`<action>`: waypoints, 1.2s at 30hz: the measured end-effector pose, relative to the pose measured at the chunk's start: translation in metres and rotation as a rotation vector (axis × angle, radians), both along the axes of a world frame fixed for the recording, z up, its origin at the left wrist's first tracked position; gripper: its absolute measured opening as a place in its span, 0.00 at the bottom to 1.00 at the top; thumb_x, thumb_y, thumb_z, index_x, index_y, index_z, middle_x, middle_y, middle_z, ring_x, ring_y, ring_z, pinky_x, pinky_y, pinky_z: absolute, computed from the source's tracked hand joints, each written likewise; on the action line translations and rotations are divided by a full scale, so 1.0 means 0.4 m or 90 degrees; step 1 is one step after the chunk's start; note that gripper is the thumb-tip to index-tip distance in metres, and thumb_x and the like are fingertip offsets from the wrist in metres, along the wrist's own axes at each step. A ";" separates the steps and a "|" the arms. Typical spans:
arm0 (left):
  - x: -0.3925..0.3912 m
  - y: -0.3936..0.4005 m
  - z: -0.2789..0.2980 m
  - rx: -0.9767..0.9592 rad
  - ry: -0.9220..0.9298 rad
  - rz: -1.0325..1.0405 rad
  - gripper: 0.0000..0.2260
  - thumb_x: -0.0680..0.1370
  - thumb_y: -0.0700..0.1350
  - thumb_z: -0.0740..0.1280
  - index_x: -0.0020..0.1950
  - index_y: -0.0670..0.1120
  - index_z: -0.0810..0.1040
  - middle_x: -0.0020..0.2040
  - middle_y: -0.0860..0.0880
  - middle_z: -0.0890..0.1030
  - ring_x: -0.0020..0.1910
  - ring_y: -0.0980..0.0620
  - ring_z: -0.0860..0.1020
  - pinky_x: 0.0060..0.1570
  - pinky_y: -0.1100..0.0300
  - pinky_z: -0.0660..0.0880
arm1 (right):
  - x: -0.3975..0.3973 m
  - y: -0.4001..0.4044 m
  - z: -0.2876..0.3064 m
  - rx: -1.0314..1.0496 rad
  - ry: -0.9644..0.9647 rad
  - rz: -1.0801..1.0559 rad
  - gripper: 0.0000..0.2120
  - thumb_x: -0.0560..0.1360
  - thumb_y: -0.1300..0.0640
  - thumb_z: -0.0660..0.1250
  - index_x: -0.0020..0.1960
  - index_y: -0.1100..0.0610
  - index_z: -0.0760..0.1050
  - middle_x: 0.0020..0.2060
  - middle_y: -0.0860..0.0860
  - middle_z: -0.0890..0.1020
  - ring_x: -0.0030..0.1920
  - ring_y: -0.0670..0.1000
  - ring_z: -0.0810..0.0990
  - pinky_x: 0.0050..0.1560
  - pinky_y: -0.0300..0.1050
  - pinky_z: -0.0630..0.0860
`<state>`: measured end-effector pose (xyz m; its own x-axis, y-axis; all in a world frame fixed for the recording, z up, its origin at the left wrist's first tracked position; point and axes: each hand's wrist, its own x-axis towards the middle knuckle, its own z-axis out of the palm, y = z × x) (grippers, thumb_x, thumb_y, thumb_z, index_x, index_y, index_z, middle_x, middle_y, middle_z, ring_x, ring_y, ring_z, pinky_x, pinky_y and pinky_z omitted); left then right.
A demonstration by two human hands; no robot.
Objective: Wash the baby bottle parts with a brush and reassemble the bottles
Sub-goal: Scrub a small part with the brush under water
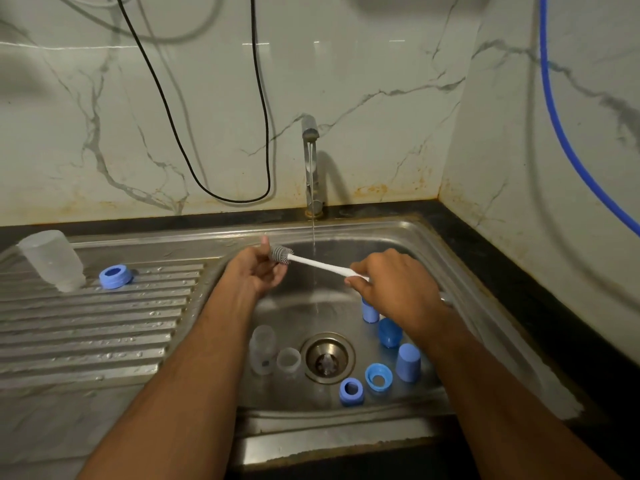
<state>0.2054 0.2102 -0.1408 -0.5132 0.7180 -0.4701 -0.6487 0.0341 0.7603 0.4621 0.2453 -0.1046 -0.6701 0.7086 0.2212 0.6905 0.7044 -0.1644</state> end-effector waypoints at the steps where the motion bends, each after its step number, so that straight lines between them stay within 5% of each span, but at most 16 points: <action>1: -0.004 0.000 0.002 0.004 0.005 0.000 0.05 0.81 0.44 0.67 0.48 0.43 0.77 0.45 0.44 0.82 0.45 0.46 0.80 0.42 0.53 0.78 | -0.003 0.000 0.002 0.039 -0.009 0.012 0.11 0.83 0.44 0.62 0.53 0.48 0.80 0.32 0.47 0.77 0.34 0.46 0.76 0.40 0.45 0.77; 3: -0.015 0.007 0.002 0.039 0.003 0.005 0.05 0.82 0.41 0.66 0.47 0.41 0.77 0.45 0.43 0.81 0.45 0.46 0.79 0.41 0.53 0.76 | -0.015 -0.010 -0.005 0.001 0.027 0.020 0.11 0.82 0.45 0.63 0.53 0.49 0.81 0.31 0.46 0.76 0.31 0.45 0.75 0.35 0.43 0.74; 7: -0.008 -0.014 0.020 0.218 -0.095 0.019 0.05 0.78 0.36 0.65 0.52 0.36 0.77 0.48 0.38 0.82 0.51 0.41 0.81 0.55 0.44 0.78 | -0.014 -0.021 0.026 -0.714 0.278 -0.118 0.13 0.82 0.46 0.64 0.54 0.55 0.81 0.28 0.49 0.72 0.24 0.44 0.64 0.23 0.37 0.61; 9: -0.007 -0.023 0.036 0.300 -0.149 0.010 0.10 0.74 0.35 0.67 0.55 0.36 0.78 0.48 0.37 0.83 0.53 0.41 0.81 0.62 0.44 0.77 | 0.005 -0.016 0.042 -0.851 0.303 -0.113 0.15 0.82 0.46 0.64 0.58 0.56 0.81 0.28 0.50 0.71 0.24 0.44 0.62 0.21 0.36 0.59; 12: 0.007 -0.015 0.026 0.208 -0.087 -0.019 0.11 0.79 0.39 0.66 0.60 0.37 0.78 0.51 0.38 0.83 0.52 0.42 0.82 0.52 0.48 0.83 | 0.008 -0.014 0.019 -0.619 0.271 -0.093 0.14 0.82 0.47 0.65 0.54 0.56 0.83 0.29 0.52 0.75 0.23 0.47 0.67 0.21 0.39 0.65; 15: 0.020 -0.009 -0.005 0.045 -0.007 -0.005 0.11 0.80 0.48 0.68 0.54 0.41 0.78 0.43 0.41 0.84 0.46 0.44 0.82 0.50 0.52 0.80 | -0.007 -0.014 -0.011 -0.180 0.094 -0.044 0.12 0.80 0.45 0.67 0.50 0.51 0.84 0.32 0.50 0.82 0.32 0.51 0.81 0.37 0.48 0.81; 17: 0.007 -0.007 -0.008 0.046 -0.024 0.010 0.10 0.80 0.47 0.69 0.50 0.40 0.78 0.38 0.42 0.84 0.44 0.45 0.82 0.42 0.53 0.81 | -0.013 -0.015 -0.019 -0.068 0.054 -0.011 0.11 0.81 0.45 0.65 0.55 0.49 0.83 0.32 0.47 0.80 0.35 0.48 0.80 0.42 0.48 0.81; 20: -0.013 0.004 0.005 0.122 -0.039 0.013 0.07 0.80 0.43 0.69 0.51 0.38 0.79 0.39 0.41 0.85 0.46 0.45 0.83 0.35 0.52 0.83 | -0.024 -0.020 -0.009 -0.177 0.120 0.013 0.13 0.83 0.46 0.63 0.53 0.52 0.83 0.29 0.47 0.77 0.29 0.46 0.76 0.31 0.43 0.75; 24: 0.003 -0.001 0.019 0.311 -0.112 -0.011 0.07 0.79 0.43 0.69 0.51 0.39 0.80 0.46 0.41 0.84 0.48 0.47 0.84 0.54 0.50 0.82 | -0.005 -0.016 0.038 -0.737 0.299 -0.090 0.14 0.83 0.47 0.63 0.57 0.56 0.81 0.28 0.50 0.71 0.23 0.45 0.63 0.22 0.37 0.58; 27: 0.007 -0.007 0.027 0.401 -0.131 -0.044 0.12 0.78 0.45 0.69 0.56 0.38 0.79 0.51 0.41 0.83 0.53 0.47 0.83 0.61 0.50 0.78 | 0.017 -0.011 0.048 -0.833 0.320 -0.057 0.15 0.83 0.46 0.62 0.58 0.55 0.82 0.29 0.51 0.71 0.24 0.45 0.61 0.21 0.36 0.58; 30: 0.010 0.002 0.011 0.215 -0.037 -0.052 0.15 0.78 0.50 0.69 0.56 0.38 0.79 0.48 0.40 0.85 0.50 0.46 0.84 0.50 0.52 0.83 | 0.012 -0.006 0.013 -0.507 0.251 -0.061 0.14 0.82 0.46 0.65 0.51 0.54 0.83 0.29 0.51 0.77 0.23 0.46 0.69 0.23 0.40 0.66; 33: 0.011 0.002 -0.018 0.050 0.004 -0.060 0.21 0.75 0.58 0.70 0.53 0.40 0.80 0.43 0.42 0.86 0.47 0.47 0.83 0.41 0.55 0.84 | 0.007 0.011 -0.015 -0.078 0.034 -0.024 0.13 0.81 0.44 0.64 0.48 0.50 0.83 0.32 0.49 0.82 0.32 0.48 0.80 0.39 0.49 0.81; 36: -0.007 0.006 -0.015 0.082 -0.041 -0.038 0.16 0.78 0.52 0.69 0.51 0.38 0.79 0.38 0.42 0.85 0.37 0.49 0.85 0.36 0.55 0.84 | -0.008 0.009 -0.019 0.032 0.003 0.019 0.12 0.82 0.44 0.61 0.50 0.48 0.80 0.32 0.47 0.77 0.33 0.47 0.77 0.39 0.48 0.79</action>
<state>0.2027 0.2128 -0.1470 -0.4405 0.8027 -0.4020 -0.6956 -0.0221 0.7181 0.4588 0.2488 -0.1124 -0.6893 0.6768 0.2586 0.6689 0.7316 -0.1316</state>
